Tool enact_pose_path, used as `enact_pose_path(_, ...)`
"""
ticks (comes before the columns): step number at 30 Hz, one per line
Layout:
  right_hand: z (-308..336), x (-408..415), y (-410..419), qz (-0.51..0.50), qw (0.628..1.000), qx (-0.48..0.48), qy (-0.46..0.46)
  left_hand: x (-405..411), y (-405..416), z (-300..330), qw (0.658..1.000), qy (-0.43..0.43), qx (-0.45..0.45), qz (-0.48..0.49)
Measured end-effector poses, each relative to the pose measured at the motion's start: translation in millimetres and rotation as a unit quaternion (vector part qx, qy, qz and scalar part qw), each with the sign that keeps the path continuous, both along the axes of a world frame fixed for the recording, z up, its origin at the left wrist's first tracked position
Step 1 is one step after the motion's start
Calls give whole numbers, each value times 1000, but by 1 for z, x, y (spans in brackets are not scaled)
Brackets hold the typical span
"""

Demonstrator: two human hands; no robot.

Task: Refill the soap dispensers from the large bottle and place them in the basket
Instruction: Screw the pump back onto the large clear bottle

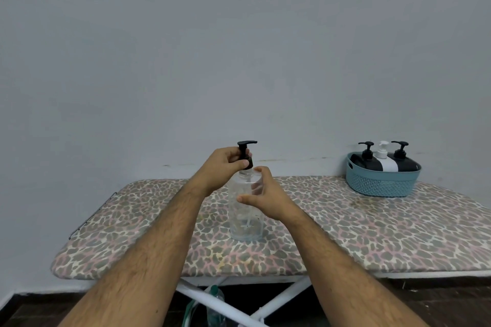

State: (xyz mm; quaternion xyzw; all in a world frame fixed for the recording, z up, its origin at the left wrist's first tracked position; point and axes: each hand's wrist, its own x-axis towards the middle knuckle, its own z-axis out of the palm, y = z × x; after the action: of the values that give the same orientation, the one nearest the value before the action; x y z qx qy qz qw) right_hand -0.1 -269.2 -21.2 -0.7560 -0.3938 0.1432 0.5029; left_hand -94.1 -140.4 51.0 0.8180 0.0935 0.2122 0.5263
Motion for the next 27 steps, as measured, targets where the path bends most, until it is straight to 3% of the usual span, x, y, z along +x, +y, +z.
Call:
enact_pose_path(4, -1, -2, 1, -1, 1000, 2, -10, 5, -7, -6, 998, -5, -59, 10)
enact_pose_path(13, -2, -1, 1, 0, 1000, 6, -10, 8, -13, -14, 988, -93, -63, 104)
enact_pose_path(23, -4, 0, 0, -4, 1000, 10, -8, -2, -1, -8, 998, -40, -46, -18)
enact_pose_path(27, -4, -1, 1, -3, 1000, 9, -8, -2, -3, -9, 997, -64, -41, 9)
